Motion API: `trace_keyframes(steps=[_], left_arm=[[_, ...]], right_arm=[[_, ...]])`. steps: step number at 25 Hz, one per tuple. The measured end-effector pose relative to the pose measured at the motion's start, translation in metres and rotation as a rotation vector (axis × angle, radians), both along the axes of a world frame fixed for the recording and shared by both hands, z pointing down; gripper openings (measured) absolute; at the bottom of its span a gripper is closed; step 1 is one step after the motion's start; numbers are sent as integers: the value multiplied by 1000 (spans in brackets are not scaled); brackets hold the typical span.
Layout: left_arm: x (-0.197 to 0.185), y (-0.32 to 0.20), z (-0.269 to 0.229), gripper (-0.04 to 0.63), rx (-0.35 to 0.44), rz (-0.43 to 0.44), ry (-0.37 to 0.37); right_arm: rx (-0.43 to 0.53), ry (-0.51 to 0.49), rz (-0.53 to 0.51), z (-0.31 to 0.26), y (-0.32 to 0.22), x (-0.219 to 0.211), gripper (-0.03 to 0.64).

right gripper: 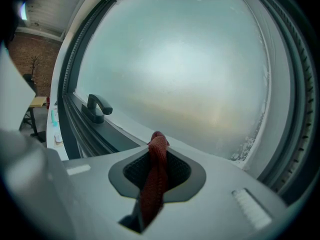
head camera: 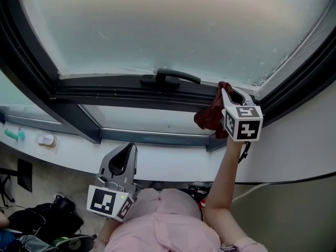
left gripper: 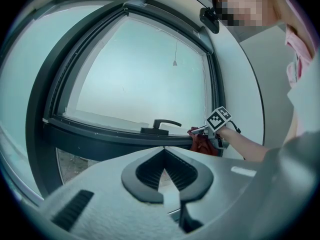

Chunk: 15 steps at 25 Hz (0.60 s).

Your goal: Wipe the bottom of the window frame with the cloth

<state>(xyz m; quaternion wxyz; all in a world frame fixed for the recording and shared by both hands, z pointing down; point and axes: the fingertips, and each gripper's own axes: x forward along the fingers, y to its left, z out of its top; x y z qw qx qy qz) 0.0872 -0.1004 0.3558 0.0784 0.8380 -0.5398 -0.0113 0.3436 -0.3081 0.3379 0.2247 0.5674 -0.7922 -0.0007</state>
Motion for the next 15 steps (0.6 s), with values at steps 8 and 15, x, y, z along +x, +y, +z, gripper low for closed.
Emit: trace_keyframes(steps=[8, 15], left_arm=[[4, 2, 1, -3, -2, -10, 3], [0, 5, 1, -2, 1, -38, 7]], right_arm=[[0, -27, 2, 0, -1, 13, 49], [-5, -37, 22, 1, -3, 30, 49]])
